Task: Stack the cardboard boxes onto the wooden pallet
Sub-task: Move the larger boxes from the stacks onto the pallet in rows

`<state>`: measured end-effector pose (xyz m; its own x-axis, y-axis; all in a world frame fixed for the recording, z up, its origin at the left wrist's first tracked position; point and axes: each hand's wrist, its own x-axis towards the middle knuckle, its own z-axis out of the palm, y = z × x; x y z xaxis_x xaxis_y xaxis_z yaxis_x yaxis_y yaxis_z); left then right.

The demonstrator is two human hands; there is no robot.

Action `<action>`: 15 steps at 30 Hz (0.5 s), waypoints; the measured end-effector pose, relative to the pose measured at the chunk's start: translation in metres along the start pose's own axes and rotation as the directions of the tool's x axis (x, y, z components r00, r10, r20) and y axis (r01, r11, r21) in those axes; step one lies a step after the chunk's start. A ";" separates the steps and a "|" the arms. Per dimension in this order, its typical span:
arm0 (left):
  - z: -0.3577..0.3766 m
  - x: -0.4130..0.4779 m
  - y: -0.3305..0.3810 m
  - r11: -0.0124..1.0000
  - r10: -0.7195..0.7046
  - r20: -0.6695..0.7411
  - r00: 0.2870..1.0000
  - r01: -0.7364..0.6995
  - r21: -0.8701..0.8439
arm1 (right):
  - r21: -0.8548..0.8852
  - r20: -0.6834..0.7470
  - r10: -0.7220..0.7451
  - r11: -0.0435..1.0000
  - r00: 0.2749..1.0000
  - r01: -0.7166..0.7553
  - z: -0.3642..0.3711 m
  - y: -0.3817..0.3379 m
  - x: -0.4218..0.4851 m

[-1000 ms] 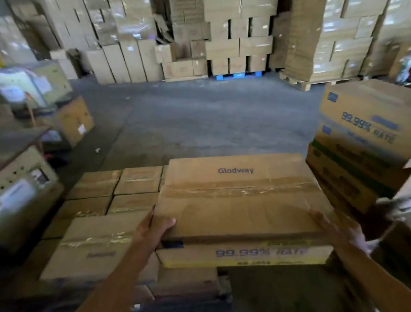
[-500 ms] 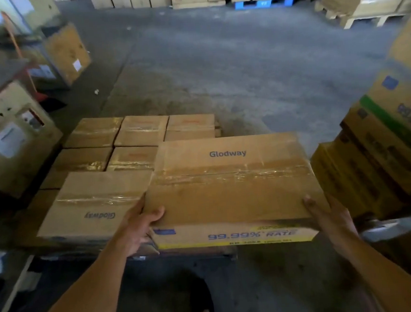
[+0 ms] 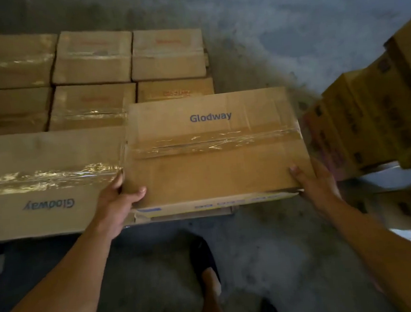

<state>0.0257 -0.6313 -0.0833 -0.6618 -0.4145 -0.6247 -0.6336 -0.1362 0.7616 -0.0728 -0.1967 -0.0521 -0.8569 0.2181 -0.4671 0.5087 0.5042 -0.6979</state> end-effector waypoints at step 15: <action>-0.012 0.026 -0.045 0.990 -0.079 -0.117 0.990 0.091 0.108 | -0.109 0.060 0.113 0.988 0.992 -0.106 0.055 0.035 0.007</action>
<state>0.0420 -0.6466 -0.1317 -0.5587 -0.5045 -0.6583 -0.7308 -0.0758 0.6783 -0.0565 -0.2238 -0.1094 -0.7875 0.2226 -0.5747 0.5843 0.5663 -0.5812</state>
